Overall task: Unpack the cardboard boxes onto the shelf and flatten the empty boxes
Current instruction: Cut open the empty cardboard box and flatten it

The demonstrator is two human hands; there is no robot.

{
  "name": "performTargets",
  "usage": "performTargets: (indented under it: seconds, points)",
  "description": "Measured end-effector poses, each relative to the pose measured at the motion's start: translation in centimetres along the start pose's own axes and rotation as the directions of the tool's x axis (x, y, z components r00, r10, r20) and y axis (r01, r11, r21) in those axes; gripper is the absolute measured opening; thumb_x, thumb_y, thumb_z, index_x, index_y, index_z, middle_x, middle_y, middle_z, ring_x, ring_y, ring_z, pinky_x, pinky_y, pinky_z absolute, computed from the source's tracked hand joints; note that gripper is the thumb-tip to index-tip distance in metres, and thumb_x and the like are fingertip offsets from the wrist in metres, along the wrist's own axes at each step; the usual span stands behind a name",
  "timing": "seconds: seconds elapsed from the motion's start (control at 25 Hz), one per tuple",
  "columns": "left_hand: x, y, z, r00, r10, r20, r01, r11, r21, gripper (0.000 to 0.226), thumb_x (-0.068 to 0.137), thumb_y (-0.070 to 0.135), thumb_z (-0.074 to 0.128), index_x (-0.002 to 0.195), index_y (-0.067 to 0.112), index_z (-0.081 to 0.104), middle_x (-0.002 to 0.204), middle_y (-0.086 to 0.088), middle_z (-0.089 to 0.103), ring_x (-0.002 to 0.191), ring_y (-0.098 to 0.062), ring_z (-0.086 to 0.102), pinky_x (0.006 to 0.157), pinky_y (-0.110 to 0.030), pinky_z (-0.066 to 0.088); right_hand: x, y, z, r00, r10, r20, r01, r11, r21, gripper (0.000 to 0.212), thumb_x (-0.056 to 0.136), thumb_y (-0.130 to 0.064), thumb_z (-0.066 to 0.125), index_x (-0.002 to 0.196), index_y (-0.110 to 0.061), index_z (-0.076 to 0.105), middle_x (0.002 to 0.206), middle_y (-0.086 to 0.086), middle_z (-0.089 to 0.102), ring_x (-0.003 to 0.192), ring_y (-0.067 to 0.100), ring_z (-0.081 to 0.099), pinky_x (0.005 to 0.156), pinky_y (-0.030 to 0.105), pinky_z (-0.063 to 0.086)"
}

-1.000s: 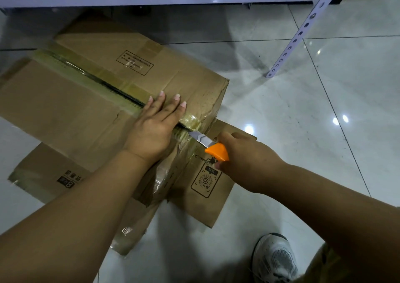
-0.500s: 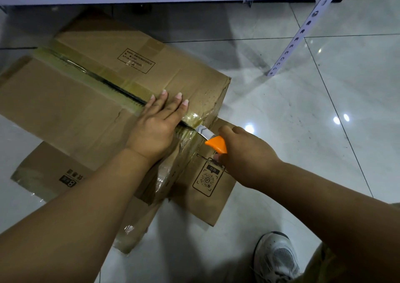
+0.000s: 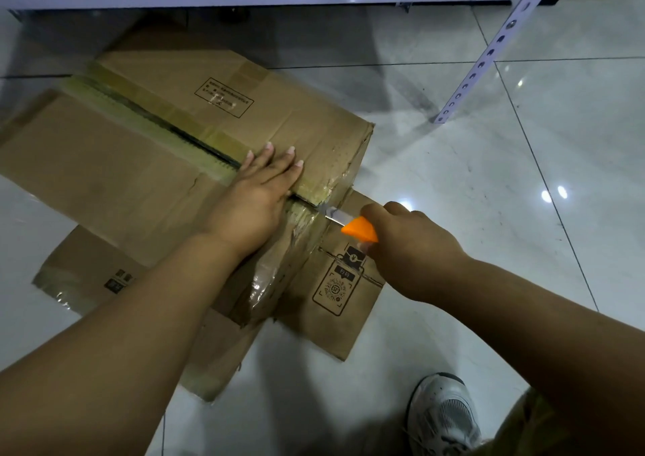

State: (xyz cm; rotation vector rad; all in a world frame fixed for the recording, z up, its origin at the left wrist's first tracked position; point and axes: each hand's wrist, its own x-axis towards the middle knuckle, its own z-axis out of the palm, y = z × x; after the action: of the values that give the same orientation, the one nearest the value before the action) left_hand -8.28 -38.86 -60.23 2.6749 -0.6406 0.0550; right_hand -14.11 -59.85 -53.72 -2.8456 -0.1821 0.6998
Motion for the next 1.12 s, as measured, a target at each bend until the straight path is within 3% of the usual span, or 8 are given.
performTargets:
  seconds: [0.16, 0.32, 0.48, 0.6, 0.68, 0.76, 0.88, 1.12]
  points:
    - [0.2, -0.4, -1.8, 0.992, -0.058, 0.11, 0.075, 0.984, -0.159, 0.044, 0.096, 0.002, 0.049, 0.139, 0.011, 0.043, 0.152, 0.002, 0.029, 0.146, -0.016, 0.013, 0.116, -0.021, 0.0, -0.3, 0.6, -0.1, 0.999, -0.045, 0.026, 0.044, 0.998, 0.036, 0.038, 0.098, -0.037, 0.047, 0.134, -0.025, 0.041, 0.124, 0.002, 0.051, 0.111, 0.027, 0.049, 0.088, 0.04, 0.047]
    - [-0.4, -0.5, -3.8, 0.984, -0.141, 0.113, 0.157, 0.976, -0.154, 0.04, 0.095, 0.004, 0.051, 0.133, 0.015, 0.054, 0.146, 0.002, 0.045, 0.14, -0.012, 0.032, 0.116, -0.024, 0.02, -0.5, 0.8, -0.7, 0.995, -0.088, 0.055, 0.081, 0.989, 0.124, 0.029, 0.1, -0.034, 0.043, 0.127, -0.025, 0.047, 0.11, 0.0, 0.053, 0.099, 0.022, 0.052, 0.084, 0.037, 0.047]
    - [-1.4, 0.3, -6.1, 0.965, -0.235, 0.115, 0.242, 0.969, -0.055, 0.033, 0.096, 0.015, 0.053, 0.129, 0.016, 0.06, 0.136, -0.001, 0.055, 0.123, -0.019, 0.05, 0.098, -0.022, 0.035, -0.9, -0.1, -1.7, 0.983, -0.175, 0.051, 0.151, 0.94, 0.304, 0.024, 0.103, -0.034, 0.037, 0.112, -0.022, 0.055, 0.091, 0.003, 0.06, 0.083, 0.021, 0.056, 0.079, 0.042, 0.049]
    - [-2.1, 0.7, -7.7, 0.953, -0.278, 0.118, 0.28, 0.96, -0.003, 0.03, 0.096, 0.021, 0.052, 0.125, 0.017, 0.062, 0.128, -0.003, 0.059, 0.113, -0.022, 0.055, 0.091, -0.029, 0.042, -0.9, -1.4, -2.5, 0.99, -0.139, 0.028, 0.111, 0.884, 0.453, 0.026, 0.103, -0.034, 0.035, 0.115, -0.022, 0.055, 0.094, 0.006, 0.064, 0.084, 0.027, 0.061, 0.079, 0.047, 0.052]
    - [-2.6, 1.1, -8.7, 0.941, -0.32, 0.112, 0.321, 0.947, 0.009, 0.029, 0.097, 0.022, 0.052, 0.123, 0.017, 0.063, 0.127, -0.004, 0.06, 0.112, -0.022, 0.056, 0.089, -0.03, 0.044, -0.7, -2.4, -2.9, 0.996, -0.072, 0.06, 0.017, 0.766, 0.643, 0.026, 0.103, -0.033, 0.036, 0.112, -0.017, 0.054, 0.096, 0.006, 0.066, 0.075, 0.026, 0.063, 0.072, 0.045, 0.054]
    - [-3.2, 1.5, -9.6, 0.923, -0.374, 0.088, 0.375, 0.927, 0.004, 0.028, 0.096, 0.021, 0.052, 0.121, 0.016, 0.064, 0.126, -0.005, 0.061, 0.112, -0.023, 0.056, 0.089, -0.029, 0.044, -0.4, -3.5, -3.3, 0.99, -0.02, 0.142, -0.109, 0.545, 0.832, 0.024, 0.103, -0.032, 0.038, 0.105, -0.014, 0.054, 0.096, 0.01, 0.067, 0.064, 0.019, 0.062, 0.06, 0.039, 0.054]
    - [-4.5, 2.0, -10.6, 0.902, -0.421, 0.096, 0.421, 0.907, 0.019, 0.028, 0.096, 0.021, 0.053, 0.12, 0.015, 0.064, 0.124, -0.007, 0.062, 0.111, -0.025, 0.056, 0.091, -0.036, 0.047, -0.1, -4.8, -3.9, 0.975, -0.031, 0.218, -0.203, 0.266, 0.943, 0.022, 0.099, -0.029, 0.05, 0.1, -0.007, 0.056, 0.088, 0.015, 0.063, 0.058, 0.02, 0.062, 0.045, 0.028, 0.05]
    - [-6.2, 1.8, -12.5, 0.86, -0.504, 0.072, 0.504, 0.863, 0.023, 0.031, 0.096, 0.027, 0.052, 0.125, 0.018, 0.061, 0.122, -0.005, 0.061, 0.106, -0.022, 0.057, 0.087, -0.034, 0.048, 0.3, -6.4, -4.3, 0.974, -0.099, 0.204, -0.188, 0.151, 0.97, 0.02, 0.096, -0.02, 0.057, 0.112, -0.01, 0.062, 0.086, 0.01, 0.064, 0.068, 0.024, 0.065, 0.05, 0.031, 0.055]
